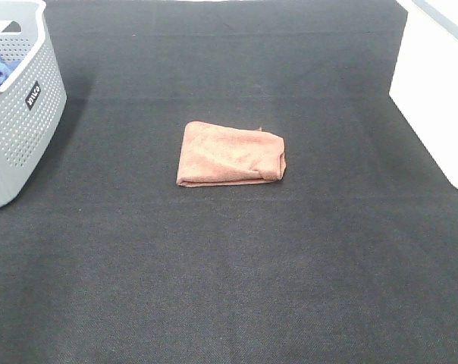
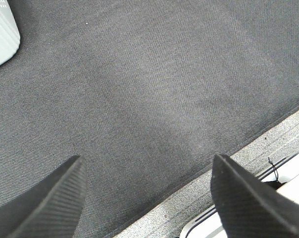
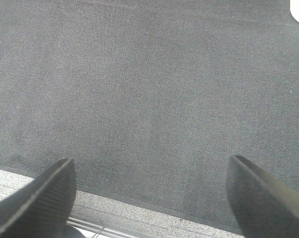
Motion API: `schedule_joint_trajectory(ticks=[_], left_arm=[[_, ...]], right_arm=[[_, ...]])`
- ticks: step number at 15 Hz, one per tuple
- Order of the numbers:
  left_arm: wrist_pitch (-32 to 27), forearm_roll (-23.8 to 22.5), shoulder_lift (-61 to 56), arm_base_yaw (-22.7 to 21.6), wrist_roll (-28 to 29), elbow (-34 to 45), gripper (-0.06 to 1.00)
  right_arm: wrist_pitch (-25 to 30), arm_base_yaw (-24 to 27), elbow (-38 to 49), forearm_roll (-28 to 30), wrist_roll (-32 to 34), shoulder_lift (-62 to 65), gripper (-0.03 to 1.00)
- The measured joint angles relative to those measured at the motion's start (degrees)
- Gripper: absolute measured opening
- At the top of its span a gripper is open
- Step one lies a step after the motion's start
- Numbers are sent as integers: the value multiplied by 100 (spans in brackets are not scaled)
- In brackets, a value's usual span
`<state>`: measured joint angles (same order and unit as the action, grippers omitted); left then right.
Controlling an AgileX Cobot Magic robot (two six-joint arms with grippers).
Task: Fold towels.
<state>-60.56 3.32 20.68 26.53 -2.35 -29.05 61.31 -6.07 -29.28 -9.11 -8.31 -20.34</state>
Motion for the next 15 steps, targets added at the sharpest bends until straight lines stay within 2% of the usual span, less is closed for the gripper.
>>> schedule_joint_trajectory(ticks=[12,14,15], left_arm=[[0,57,0,0,0,0,68],[0,63,0,-97,0,0,68],[0,63,0,-498,0,0,68]], right_arm=[[-6,0,0,0,0,0,79],[-6,11,0,0,0,0,79],[-6,109,0,0,0,6,79]])
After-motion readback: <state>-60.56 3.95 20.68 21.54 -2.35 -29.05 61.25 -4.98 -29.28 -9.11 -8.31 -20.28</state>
